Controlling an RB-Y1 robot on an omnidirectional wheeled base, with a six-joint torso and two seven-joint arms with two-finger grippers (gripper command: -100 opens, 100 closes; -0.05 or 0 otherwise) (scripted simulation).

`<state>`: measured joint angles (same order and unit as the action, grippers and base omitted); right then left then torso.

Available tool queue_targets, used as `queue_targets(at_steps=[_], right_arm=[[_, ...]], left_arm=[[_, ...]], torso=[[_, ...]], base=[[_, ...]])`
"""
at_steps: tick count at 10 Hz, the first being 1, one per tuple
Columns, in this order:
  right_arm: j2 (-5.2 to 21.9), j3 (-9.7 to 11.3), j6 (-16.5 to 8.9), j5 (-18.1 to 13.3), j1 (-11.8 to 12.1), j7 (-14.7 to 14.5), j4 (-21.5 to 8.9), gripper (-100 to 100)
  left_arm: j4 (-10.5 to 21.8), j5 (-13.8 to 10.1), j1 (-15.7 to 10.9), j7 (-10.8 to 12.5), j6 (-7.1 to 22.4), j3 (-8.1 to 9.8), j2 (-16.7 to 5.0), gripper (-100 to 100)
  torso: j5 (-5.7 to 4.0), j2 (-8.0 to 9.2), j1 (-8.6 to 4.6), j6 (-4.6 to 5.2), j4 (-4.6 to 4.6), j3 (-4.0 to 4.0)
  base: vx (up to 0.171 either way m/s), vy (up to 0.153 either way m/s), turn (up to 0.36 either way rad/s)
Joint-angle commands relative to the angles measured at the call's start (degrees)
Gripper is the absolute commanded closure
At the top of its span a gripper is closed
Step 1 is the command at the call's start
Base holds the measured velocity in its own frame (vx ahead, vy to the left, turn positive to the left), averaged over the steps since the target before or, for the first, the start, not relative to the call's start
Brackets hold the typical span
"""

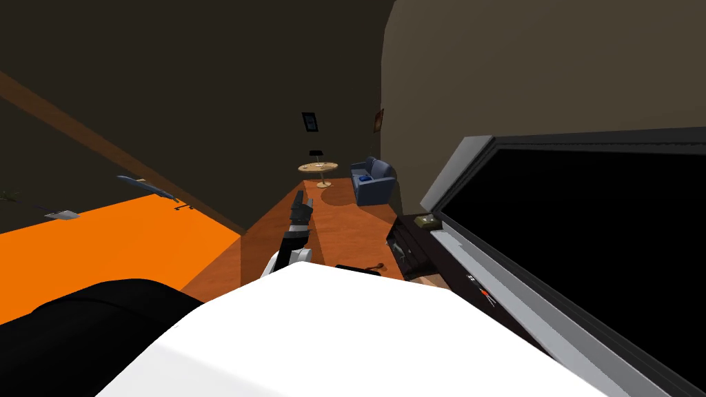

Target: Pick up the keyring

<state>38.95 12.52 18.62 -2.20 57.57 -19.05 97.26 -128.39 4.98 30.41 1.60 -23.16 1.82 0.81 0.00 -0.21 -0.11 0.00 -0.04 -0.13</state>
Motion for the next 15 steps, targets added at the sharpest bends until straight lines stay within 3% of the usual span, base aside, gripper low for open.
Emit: queue_targets(at_steps=[1, 8, 12, 13, 15], right_arm=[[1.3, 0.9, -0.5, -1.0, 0.6, -0.9, -2.8, -100], [7.0, 5.4, -4.5, -6.3, 1.4, -5.4, -15.9, -100], [8.3, 6.9, -5.8, -8.1, 1.4, -6.8, -20.7, -100], [8.3, 6.9, -5.8, -8.1, 1.4, -6.8, -20.7, -100], [9.6, 8.3, -7.1, -9.8, 1.2, -8.1, -24.4, -100]], left_arm=[[0.0, 0.0, 0.0, 0.0, 0.0, 0.0, 0.0, 0], [0.0, 0.0, 0.0, 0.0, 0.0, 0.01, 0.0, 0], [0.0, 0.0, 0.0, 0.0, 0.0, 0.01, 0.0, 0], [0.0, 0.0, 0.0, 0.0, 0.0, 0.0, 0.0, 0], [0.0, 0.0, 0.0, 0.0, 0.0, 0.01, 0.0, 0]], torso=[[0.0, 0.0, 0.0, 0.0, 0.0, 0.0], [-0.06, -0.15, -0.33, -0.04, -0.03, -0.08], [-0.04, -0.04, -0.11, 0.01, -0.01, -0.03], [-0.03, -0.05, -0.17, -0.01, -0.01, -0.03], [-0.02, -0.03, -0.1, 0.0, 0.0, -0.02]], base=[[0.093, -0.039, 0.171], [0.124, -0.108, 0.222], [0.078, -0.091, 0.121], [0.048, -0.086, 0.1], [0.084, -0.094, 0.188]])
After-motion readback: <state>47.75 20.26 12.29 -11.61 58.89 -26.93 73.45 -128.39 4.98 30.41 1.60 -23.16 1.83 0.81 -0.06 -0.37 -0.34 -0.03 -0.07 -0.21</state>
